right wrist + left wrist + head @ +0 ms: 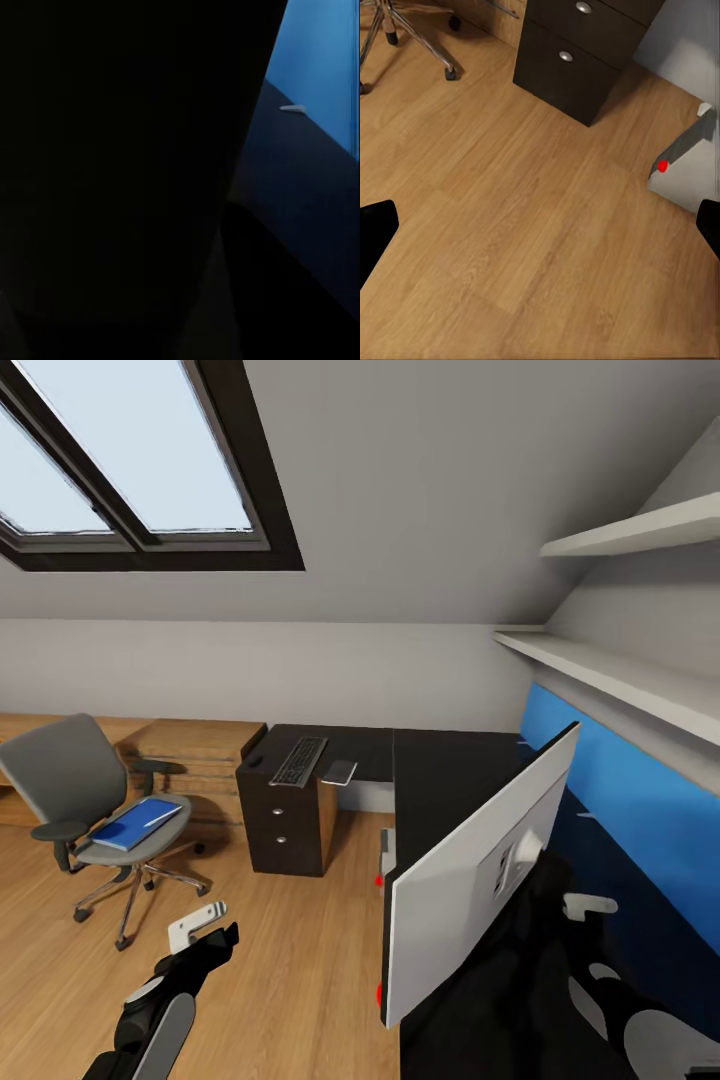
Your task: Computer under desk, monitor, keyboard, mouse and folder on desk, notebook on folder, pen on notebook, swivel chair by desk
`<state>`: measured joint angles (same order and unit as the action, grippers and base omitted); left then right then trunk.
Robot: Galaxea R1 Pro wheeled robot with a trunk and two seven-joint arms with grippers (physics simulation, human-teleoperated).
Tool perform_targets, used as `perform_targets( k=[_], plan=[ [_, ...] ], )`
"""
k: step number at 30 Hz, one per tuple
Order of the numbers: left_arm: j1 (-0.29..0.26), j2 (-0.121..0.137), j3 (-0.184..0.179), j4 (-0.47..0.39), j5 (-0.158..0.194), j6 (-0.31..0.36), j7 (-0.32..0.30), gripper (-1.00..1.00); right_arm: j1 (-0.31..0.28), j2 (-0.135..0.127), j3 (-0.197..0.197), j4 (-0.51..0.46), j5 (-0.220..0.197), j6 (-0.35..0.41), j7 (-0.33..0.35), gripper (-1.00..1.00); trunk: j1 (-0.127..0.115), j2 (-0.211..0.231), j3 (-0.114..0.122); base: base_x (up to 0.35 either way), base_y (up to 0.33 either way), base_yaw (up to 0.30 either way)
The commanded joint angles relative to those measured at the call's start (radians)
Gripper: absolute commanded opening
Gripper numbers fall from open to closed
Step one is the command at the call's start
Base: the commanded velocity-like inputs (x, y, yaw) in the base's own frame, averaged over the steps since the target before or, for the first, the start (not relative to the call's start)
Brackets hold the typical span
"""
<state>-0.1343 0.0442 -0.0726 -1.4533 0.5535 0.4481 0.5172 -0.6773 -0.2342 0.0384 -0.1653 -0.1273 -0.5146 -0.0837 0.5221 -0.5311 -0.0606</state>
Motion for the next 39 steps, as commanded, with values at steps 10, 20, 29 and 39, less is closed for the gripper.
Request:
perform_targets(
  k=[10,20,29,39],
  plan=[
    [-0.001,0.001,-0.006,-0.001,0.010,0.001,0.009,1.00,0.000,-0.002,0.024,0.006,-0.032,-0.008,-0.003,-1.00,0.001,-0.002,-0.002,0.000,0.000,-0.080],
    [-0.001,0.001,-0.006,-0.001,0.009,0.001,0.009,1.00,0.000,-0.001,0.022,0.006,-0.032,-0.008,-0.004,-1.00,0.001,-0.002,-0.002,0.000,-0.145,-0.001],
    [-0.001,0.001,-0.006,-0.001,0.010,0.001,0.008,1.00,0.000,-0.002,0.023,0.006,-0.032,-0.009,-0.002,-1.00,0.001,-0.002,-0.002,-0.033,-0.297,0.000],
    [-0.001,0.000,-0.006,0.000,0.010,0.001,0.006,1.00,0.000,-0.002,0.024,0.006,-0.032,-0.008,-0.002,-1.00,0.001,-0.002,-0.002,0.036,-0.239,0.000]
  ],
)
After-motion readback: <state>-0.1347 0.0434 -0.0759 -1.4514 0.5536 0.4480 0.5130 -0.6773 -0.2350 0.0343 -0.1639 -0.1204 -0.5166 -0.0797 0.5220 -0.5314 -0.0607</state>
